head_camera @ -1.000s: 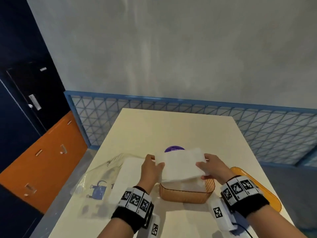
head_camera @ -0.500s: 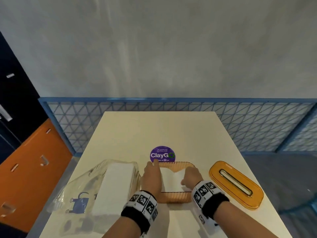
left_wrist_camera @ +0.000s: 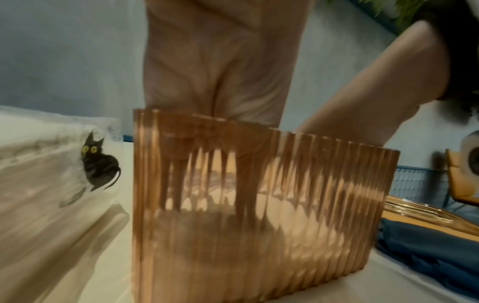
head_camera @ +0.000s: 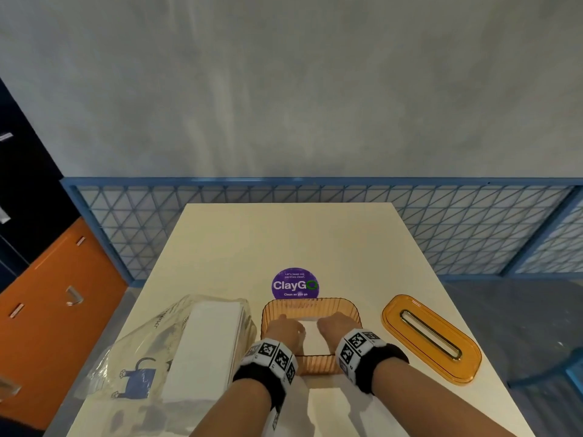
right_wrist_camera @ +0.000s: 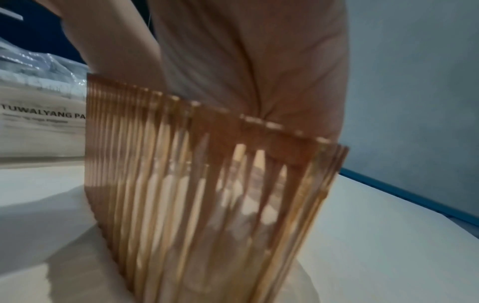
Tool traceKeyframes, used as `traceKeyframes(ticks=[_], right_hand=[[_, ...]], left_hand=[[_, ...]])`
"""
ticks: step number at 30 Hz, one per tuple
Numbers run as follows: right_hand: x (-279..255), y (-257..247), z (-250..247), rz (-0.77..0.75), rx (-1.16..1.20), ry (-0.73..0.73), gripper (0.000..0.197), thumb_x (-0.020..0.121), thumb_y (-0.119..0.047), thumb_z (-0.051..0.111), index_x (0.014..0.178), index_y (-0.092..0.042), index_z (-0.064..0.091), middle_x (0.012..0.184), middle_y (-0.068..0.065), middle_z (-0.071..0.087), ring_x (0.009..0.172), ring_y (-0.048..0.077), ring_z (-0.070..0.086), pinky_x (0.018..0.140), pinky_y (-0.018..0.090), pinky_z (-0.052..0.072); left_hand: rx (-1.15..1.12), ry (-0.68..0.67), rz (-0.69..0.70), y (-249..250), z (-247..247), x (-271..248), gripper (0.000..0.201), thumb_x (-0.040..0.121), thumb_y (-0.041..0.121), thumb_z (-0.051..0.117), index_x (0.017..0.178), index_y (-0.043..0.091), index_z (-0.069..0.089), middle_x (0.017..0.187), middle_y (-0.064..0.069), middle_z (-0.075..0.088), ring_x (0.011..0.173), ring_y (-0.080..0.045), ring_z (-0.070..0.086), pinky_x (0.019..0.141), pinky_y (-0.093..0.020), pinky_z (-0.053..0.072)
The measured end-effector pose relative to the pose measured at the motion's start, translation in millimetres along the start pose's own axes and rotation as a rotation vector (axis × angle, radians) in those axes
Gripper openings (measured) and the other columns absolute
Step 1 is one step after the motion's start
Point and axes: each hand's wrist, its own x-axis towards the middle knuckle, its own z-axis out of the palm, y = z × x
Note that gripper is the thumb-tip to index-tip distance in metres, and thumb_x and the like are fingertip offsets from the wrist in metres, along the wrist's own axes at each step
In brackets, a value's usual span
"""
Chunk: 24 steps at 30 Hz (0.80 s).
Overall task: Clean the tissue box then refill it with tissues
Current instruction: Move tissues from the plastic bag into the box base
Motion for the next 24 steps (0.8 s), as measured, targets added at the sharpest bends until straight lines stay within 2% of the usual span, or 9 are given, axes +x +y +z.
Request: traceKeyframes(ticks=[4, 7, 9, 11, 14, 16, 18, 21, 24], right_hand=[[1, 0, 0, -0.019, -0.096, 0.021, 0.036, 0.094, -0.006, 0.047, 0.129, 0.0, 0.05, 0.129, 0.018, 0.055, 0.117, 0.031, 0.057, 0.093, 0.034, 0.047], [3, 0, -1, 0.011, -0.13, 0.067, 0.032, 0.094, -0.008, 0.048, 0.124, -0.004, 0.056, 0.128, 0.014, 0.057, 0.117, 0.028, 0.057, 0.092, 0.033, 0.048], [0, 6, -4, 0.028, -0.034, 0.217, 0.033, 0.094, -0.011, 0.045, 0.125, -0.012, 0.057, 0.128, 0.01, 0.056, 0.117, 0.026, 0.056, 0.094, 0.033, 0.047], [-7, 20, -8, 0.036, 0.123, 0.404, 0.035, 0.094, -0.015, 0.042, 0.127, -0.02, 0.052, 0.123, 0.007, 0.056, 0.113, 0.024, 0.057, 0.088, 0.032, 0.047], [-14, 47, -4, 0.097, 0.309, 0.533, 0.036, 0.098, -0.026, 0.038, 0.133, -0.024, 0.041, 0.12, 0.006, 0.054, 0.107, 0.023, 0.058, 0.079, 0.03, 0.045], [-10, 57, 7, 0.132, 0.391, 0.476, 0.041, 0.1, -0.033, 0.032, 0.14, -0.024, 0.033, 0.124, 0.01, 0.053, 0.111, 0.026, 0.057, 0.082, 0.032, 0.045], [-3, 58, 17, 0.127, 0.457, 0.399, 0.043, 0.102, -0.031, 0.026, 0.143, -0.02, 0.029, 0.124, 0.014, 0.056, 0.112, 0.029, 0.056, 0.084, 0.032, 0.044], [3, 54, 27, 0.092, 0.539, 0.377, 0.042, 0.101, -0.017, 0.026, 0.143, -0.015, 0.029, 0.117, 0.016, 0.063, 0.104, 0.029, 0.06, 0.073, 0.026, 0.04], [7, 53, 34, 0.103, 0.583, 0.399, 0.045, 0.1, -0.012, 0.027, 0.145, -0.017, 0.027, 0.116, 0.017, 0.063, 0.101, 0.028, 0.061, 0.076, 0.028, 0.044]], left_hand=[[-0.078, 0.008, -0.006, -6, 4, 4, 0.034, 0.096, 0.028, 0.044, 0.129, 0.029, 0.055, 0.134, -0.01, 0.04, 0.117, -0.029, 0.054, 0.104, -0.035, 0.043], [-0.169, 0.054, 0.011, -5, 0, -1, 0.038, 0.094, 0.029, 0.051, 0.131, 0.023, 0.052, 0.138, -0.009, 0.042, 0.123, -0.026, 0.05, 0.107, -0.033, 0.04], [-0.288, 0.194, 0.061, -8, -8, -12, 0.039, 0.093, 0.021, 0.053, 0.131, 0.017, 0.051, 0.136, -0.006, 0.045, 0.125, -0.021, 0.047, 0.104, -0.029, 0.037], [-0.368, 0.404, 0.079, -20, -20, -27, 0.037, 0.092, 0.014, 0.051, 0.129, 0.017, 0.052, 0.129, -0.006, 0.05, 0.121, -0.021, 0.049, 0.097, -0.028, 0.04], [-0.403, 0.618, -0.096, -52, -24, -46, 0.034, 0.094, 0.017, 0.047, 0.128, 0.016, 0.051, 0.126, -0.006, 0.049, 0.118, -0.023, 0.047, 0.089, -0.032, 0.044], [-0.378, 0.606, -0.288, -71, -16, -55, 0.037, 0.095, 0.022, 0.045, 0.132, 0.014, 0.044, 0.132, -0.009, 0.042, 0.122, -0.027, 0.042, 0.091, -0.036, 0.043], [-0.32, 0.502, -0.429, -82, -4, -56, 0.047, 0.094, 0.034, 0.046, 0.134, 0.011, 0.035, 0.136, -0.01, 0.035, 0.125, -0.029, 0.037, 0.095, -0.039, 0.042], [-0.178, 0.413, -0.506, -87, 12, -50, 0.066, 0.089, 0.052, 0.048, 0.137, 0.012, 0.028, 0.138, -0.008, 0.032, 0.127, -0.026, 0.036, 0.094, -0.037, 0.043], [-0.072, 0.449, -0.54, -85, 19, -45, 0.062, 0.089, 0.053, 0.046, 0.134, 0.013, 0.032, 0.135, -0.006, 0.035, 0.124, -0.023, 0.039, 0.09, -0.034, 0.044]])
